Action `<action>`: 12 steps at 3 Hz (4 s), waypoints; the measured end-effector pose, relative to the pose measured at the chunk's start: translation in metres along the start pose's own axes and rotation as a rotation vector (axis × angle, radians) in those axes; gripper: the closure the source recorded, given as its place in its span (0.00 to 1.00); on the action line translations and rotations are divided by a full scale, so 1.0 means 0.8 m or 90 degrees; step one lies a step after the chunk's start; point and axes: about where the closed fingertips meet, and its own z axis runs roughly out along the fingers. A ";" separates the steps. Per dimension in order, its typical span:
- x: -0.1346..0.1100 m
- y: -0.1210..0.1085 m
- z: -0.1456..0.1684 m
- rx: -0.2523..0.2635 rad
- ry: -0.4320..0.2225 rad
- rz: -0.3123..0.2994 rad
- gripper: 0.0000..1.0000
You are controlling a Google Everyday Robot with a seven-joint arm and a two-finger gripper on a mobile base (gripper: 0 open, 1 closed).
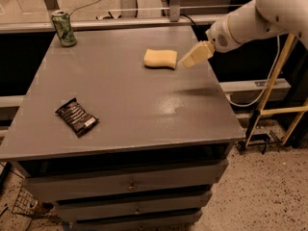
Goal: Move sponge near rxbar chocolate
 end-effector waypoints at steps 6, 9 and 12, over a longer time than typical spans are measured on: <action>-0.021 -0.002 0.111 -0.023 -0.038 0.042 0.00; -0.018 -0.006 0.129 -0.013 -0.030 0.058 0.00; -0.020 -0.004 0.142 -0.033 -0.029 0.060 0.67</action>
Offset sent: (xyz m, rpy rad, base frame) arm 0.0358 0.0353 -0.0365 0.1503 0.0168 0.0204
